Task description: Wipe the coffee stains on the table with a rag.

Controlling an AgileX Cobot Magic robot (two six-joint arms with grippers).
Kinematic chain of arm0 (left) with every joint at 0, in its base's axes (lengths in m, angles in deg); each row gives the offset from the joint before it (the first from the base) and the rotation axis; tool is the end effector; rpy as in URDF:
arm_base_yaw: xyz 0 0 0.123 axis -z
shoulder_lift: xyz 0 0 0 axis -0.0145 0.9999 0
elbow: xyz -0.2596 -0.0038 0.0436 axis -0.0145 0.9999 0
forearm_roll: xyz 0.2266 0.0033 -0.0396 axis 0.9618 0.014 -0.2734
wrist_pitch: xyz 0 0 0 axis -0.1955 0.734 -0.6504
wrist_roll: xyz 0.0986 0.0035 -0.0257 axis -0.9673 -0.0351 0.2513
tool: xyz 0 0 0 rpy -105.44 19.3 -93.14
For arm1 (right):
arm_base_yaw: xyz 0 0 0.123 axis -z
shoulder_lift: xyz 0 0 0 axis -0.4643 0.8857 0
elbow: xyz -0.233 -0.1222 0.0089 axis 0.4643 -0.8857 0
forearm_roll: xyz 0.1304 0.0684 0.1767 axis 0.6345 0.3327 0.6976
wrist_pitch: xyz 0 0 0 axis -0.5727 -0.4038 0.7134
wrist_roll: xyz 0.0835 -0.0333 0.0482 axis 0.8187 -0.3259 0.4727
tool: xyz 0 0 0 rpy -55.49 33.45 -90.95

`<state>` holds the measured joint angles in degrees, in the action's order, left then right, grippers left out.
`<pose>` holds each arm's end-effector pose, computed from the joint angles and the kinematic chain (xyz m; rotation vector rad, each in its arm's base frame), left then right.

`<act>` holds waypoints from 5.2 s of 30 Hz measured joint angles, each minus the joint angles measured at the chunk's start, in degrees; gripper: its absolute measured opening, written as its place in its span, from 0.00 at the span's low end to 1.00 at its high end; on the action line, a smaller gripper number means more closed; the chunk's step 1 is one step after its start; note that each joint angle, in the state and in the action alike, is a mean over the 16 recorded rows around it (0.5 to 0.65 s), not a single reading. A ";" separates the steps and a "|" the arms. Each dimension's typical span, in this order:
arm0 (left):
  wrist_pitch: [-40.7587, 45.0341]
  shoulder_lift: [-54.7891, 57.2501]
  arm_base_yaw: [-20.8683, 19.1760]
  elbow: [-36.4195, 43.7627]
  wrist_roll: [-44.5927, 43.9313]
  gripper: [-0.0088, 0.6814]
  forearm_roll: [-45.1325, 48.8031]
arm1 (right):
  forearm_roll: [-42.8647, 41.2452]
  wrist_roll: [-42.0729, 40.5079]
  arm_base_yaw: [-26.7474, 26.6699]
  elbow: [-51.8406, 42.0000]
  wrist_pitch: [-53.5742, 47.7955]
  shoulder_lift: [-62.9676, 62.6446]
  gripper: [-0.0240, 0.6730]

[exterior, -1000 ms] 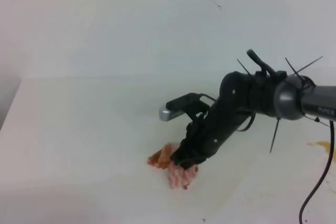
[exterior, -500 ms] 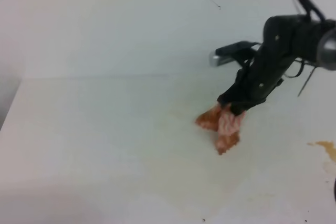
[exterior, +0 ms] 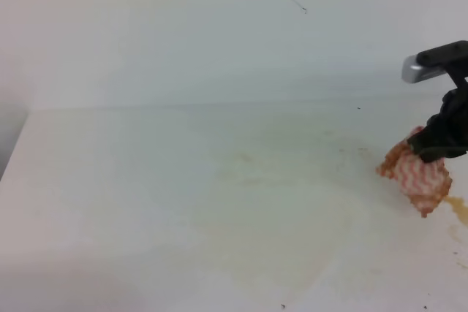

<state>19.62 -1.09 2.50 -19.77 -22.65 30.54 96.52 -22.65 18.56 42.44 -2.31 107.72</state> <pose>0.0646 -0.0084 0.1832 -0.1880 1.7874 -0.2856 0.3466 0.0703 0.2196 -0.5226 2.6453 0.1820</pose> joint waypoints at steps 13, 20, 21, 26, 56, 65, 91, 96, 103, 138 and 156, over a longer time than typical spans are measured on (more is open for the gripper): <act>0.00 0.00 0.00 0.00 0.00 0.01 0.00 | 3.08 -3.14 0.78 -3.91 -0.64 -0.48 0.13; 0.00 0.00 0.00 0.00 0.00 0.01 0.00 | 8.53 -6.26 0.78 -3.92 0.04 -0.24 0.43; 0.00 0.00 0.00 0.00 0.00 0.01 0.00 | 9.23 -6.72 0.78 -3.91 0.10 -0.36 0.48; 0.00 0.00 0.00 0.00 0.00 0.01 0.00 | 11.78 -8.92 0.78 -3.88 0.14 -1.87 0.67; 0.20 0.00 0.00 0.00 0.00 0.01 0.00 | 6.75 -10.07 0.72 -3.84 -10.36 -28.02 0.03; 0.20 0.00 0.00 0.00 0.00 0.01 0.00 | 7.49 -10.37 0.53 -3.92 -10.19 -30.91 0.03; 0.20 0.00 0.00 0.00 0.00 0.01 0.00 | 1.39 -2.36 6.71 -49.55 28.81 -87.52 0.03; 0.20 0.00 0.00 0.00 0.00 0.01 0.00 | 2.00 0.69 9.09 -62.07 31.09 -95.65 0.03; 0.20 0.00 0.00 0.00 0.00 0.01 0.00 | 2.83 1.57 9.96 -73.18 29.77 -101.60 0.03; 0.20 0.00 0.00 0.00 0.00 0.01 0.00 | -10.95 19.07 10.00 -77.02 25.57 -102.62 0.03; 0.20 0.00 0.00 0.00 0.00 0.01 0.00 | -10.91 19.06 10.00 -76.92 25.63 -102.62 0.03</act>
<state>19.83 -1.09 2.50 -19.77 -22.65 30.54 85.60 -3.59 28.56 -34.48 23.32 5.10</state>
